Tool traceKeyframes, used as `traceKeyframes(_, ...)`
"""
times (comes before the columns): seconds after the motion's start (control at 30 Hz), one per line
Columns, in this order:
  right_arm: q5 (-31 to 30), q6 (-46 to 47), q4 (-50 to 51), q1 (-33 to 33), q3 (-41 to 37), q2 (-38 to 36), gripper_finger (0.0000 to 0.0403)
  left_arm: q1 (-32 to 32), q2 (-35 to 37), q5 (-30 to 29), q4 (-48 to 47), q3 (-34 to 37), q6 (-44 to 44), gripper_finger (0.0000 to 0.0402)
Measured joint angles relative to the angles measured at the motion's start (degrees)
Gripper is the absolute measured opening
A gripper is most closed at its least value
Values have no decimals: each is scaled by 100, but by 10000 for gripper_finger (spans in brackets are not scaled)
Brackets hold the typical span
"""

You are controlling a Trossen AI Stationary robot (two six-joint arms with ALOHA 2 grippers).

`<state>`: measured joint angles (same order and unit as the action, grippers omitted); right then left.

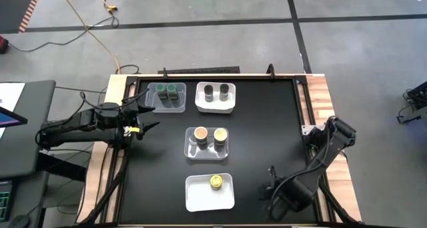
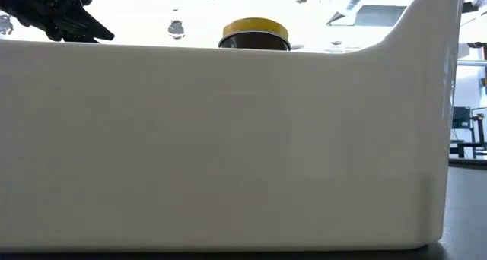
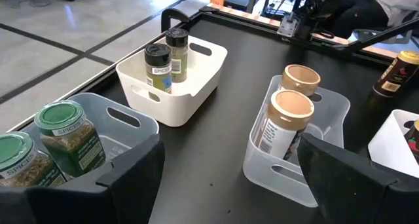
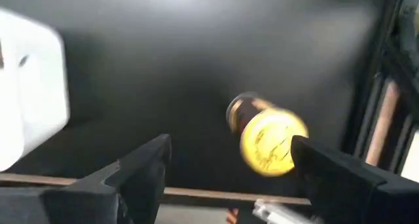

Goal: Sort spices by type
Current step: Put the yellow seasoning bottle into the bottom white bin

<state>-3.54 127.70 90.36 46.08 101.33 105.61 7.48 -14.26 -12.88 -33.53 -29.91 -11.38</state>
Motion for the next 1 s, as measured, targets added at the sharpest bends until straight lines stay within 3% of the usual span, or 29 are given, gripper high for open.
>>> traceKeyframes(0.3, 74, 43, -189, 278, -903, -573, 340, -1, 1, 0, -1, 0, 0, 334)
traceKeyframes(0.5, 80, 85, -1111, 388, -1556, -807, 340, -1, 2, 0, -1, 0, -2, 334)
traceKeyframes(1.0, 66, -459, -1138, 419, -1568, -785, 350, -1, 2, 0, -3, 0, -2, 334)
